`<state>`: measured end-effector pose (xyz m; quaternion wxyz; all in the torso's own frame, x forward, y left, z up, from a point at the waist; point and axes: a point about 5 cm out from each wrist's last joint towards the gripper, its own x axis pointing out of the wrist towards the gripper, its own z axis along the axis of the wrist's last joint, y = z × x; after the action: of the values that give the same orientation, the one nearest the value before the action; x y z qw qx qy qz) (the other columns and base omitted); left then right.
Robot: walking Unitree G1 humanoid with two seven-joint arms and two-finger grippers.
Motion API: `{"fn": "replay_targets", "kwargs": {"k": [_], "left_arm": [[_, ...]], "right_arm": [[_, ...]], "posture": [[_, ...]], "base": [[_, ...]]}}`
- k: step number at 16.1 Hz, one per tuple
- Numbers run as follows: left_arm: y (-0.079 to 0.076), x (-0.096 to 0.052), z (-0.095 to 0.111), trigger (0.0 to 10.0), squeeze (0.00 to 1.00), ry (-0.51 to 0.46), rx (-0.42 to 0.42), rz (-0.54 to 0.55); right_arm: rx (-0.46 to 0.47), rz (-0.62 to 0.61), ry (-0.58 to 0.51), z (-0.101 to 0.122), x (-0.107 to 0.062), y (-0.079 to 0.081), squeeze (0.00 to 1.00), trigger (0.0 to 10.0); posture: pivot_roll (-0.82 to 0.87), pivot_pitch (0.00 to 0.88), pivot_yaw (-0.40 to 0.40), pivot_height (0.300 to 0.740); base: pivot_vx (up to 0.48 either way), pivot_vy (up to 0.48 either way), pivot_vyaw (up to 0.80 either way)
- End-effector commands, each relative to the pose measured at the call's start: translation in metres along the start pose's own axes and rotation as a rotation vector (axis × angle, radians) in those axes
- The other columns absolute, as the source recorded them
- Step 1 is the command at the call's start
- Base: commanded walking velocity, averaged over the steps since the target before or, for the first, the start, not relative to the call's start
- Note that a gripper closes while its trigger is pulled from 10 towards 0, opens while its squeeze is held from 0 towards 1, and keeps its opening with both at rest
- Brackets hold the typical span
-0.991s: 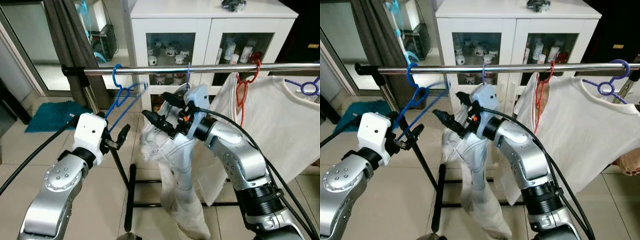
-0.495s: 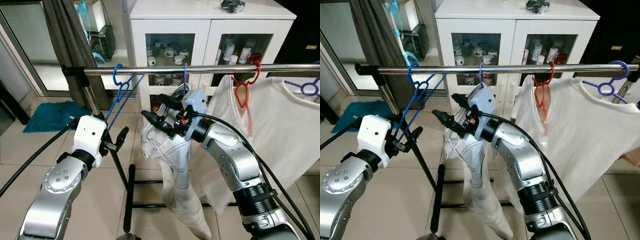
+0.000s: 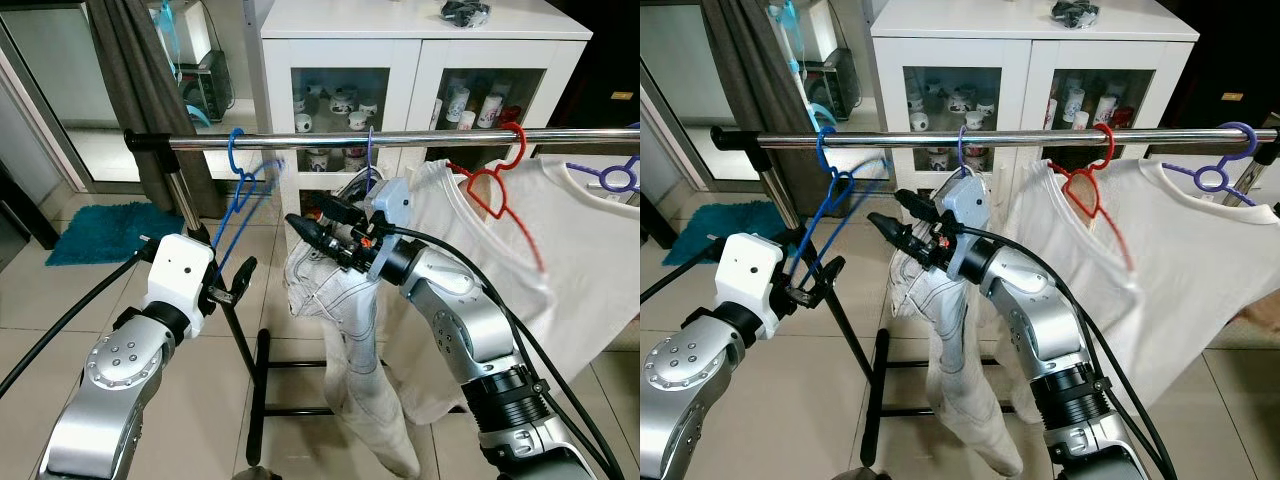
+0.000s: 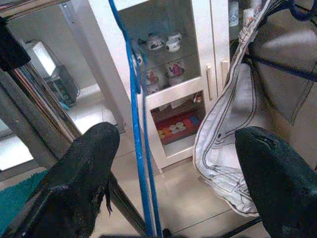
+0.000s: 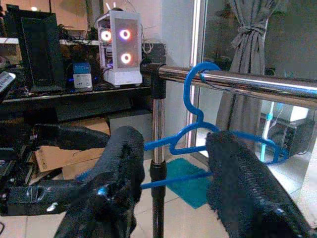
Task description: Hang hanger
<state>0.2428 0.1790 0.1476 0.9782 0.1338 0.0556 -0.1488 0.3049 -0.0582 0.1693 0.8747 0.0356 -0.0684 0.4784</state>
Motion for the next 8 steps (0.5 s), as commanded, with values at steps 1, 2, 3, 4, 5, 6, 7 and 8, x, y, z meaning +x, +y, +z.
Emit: {"fn": "replay_targets", "kwargs": {"k": [1, 2, 3, 4, 5, 6, 7, 8], "left_arm": [[0.0, -0.001, 0.001, 10.0, 0.0, 0.006, 0.012, -0.003], [0.0, -0.001, 0.0, 10.0, 0.0, 0.008, 0.014, -0.006], [-0.001, -0.001, 0.0, 10.0, 0.0, 0.009, 0.015, -0.008], [-0.001, -0.001, 0.0, 10.0, 0.0, 0.01, 0.015, -0.01], [-0.001, -0.001, 0.0, 10.0, 0.0, 0.01, 0.016, -0.011], [-0.002, -0.001, 0.0, 10.0, 0.0, 0.01, 0.016, -0.011], [-0.002, -0.001, 0.0, 10.0, 0.0, 0.011, 0.017, -0.012], [-0.002, -0.001, -0.001, 10.0, 0.0, 0.013, 0.02, -0.012]], "right_arm": [[-0.049, 0.011, -0.046, 0.014, 0.006, -0.002, 0.0, 10.0], [-0.052, 0.014, -0.051, 0.014, 0.006, -0.002, 1.0, 10.0], [-0.046, 0.02, -0.067, 0.015, 0.006, -0.002, 1.0, 10.0], [-0.046, 0.02, -0.081, 0.016, 0.006, -0.002, 1.0, 10.0], [-0.048, 0.018, -0.09, 0.017, 0.006, -0.002, 1.0, 10.0], [-0.05, 0.011, -0.124, 0.022, 0.005, -0.003, 1.0, 10.0], [-0.069, -0.016, -0.177, 0.028, 0.005, -0.006, 1.0, 10.0], [-0.105, -0.047, -0.224, 0.035, 0.004, -0.009, 1.0, 10.0]], "posture": [[-0.06, 0.0, 0.04, 0.74], [-0.06, 0.0, 0.039, 0.74], [-0.06, 0.0, 0.04, 0.74], [-0.06, 0.0, 0.04, 0.74], [-0.06, 0.0, 0.04, 0.74], [-0.06, 0.0, 0.04, 0.74], [-0.06, 0.0, 0.04, 0.74], [-0.06, 0.0, 0.04, 0.74]], "base": [[0.0, 0.0, 0.0], [0.0, 0.0, 0.0], [0.0, 0.0, 0.0], [0.0, 0.0, 0.0], [0.0, 0.0, 0.0], [0.0, 0.0, 0.0], [0.0, 0.0, 0.0], [0.0, 0.0, 0.0]]}}
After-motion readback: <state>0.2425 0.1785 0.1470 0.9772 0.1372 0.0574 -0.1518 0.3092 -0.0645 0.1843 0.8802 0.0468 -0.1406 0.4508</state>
